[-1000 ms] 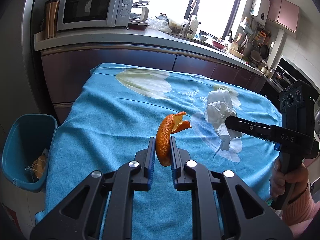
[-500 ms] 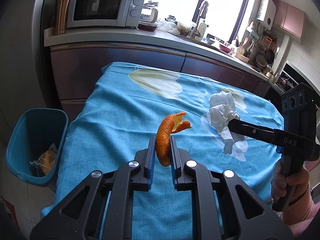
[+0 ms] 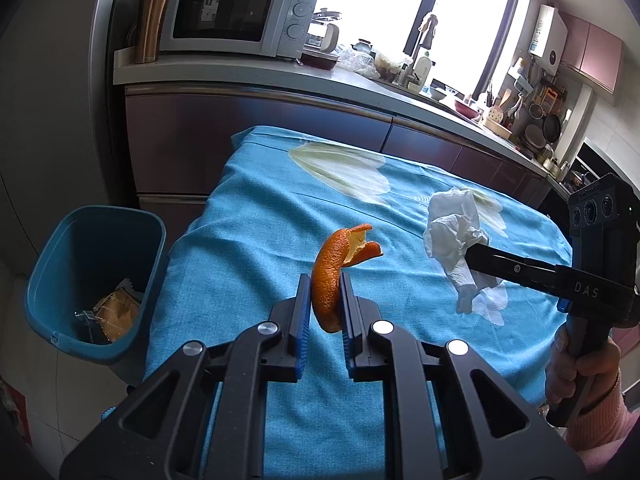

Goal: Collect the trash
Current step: 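Lift the orange peel and tissue and carry both toward the teal bin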

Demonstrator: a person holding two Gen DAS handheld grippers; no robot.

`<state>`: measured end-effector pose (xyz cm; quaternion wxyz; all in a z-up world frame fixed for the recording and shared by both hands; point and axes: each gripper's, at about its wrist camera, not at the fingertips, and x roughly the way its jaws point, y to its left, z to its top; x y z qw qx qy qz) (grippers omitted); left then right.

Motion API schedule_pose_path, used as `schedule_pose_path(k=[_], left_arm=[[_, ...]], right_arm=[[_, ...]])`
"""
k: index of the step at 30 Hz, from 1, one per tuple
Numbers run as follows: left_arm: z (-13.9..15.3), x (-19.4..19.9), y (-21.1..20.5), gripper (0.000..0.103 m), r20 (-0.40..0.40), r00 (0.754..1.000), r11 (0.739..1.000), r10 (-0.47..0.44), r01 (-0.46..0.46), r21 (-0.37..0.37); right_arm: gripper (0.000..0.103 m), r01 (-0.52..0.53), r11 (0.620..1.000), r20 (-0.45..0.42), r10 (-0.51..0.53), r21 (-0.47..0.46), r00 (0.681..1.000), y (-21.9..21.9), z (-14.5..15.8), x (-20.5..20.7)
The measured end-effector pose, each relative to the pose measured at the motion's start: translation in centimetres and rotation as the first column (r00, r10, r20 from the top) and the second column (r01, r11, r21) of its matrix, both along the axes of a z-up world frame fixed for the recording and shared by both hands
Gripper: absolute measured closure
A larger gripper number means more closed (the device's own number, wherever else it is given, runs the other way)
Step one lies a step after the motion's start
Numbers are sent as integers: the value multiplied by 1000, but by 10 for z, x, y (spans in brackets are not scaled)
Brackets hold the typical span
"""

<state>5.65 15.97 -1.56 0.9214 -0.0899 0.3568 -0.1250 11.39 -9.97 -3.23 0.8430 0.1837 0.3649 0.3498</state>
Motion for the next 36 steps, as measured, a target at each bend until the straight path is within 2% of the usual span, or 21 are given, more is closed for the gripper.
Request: schedule_pose_path(k=[12,36], left_arm=[[0,-9,23,89,2,999,999,50,-50,-8],[-1,-16,43,89,8,994,994,107,-106,-13]], right_arm=[[91,-52,999,7,53,-7,999,23,3,0],[91,-109,994,7,109,-2,994,50,1,5]])
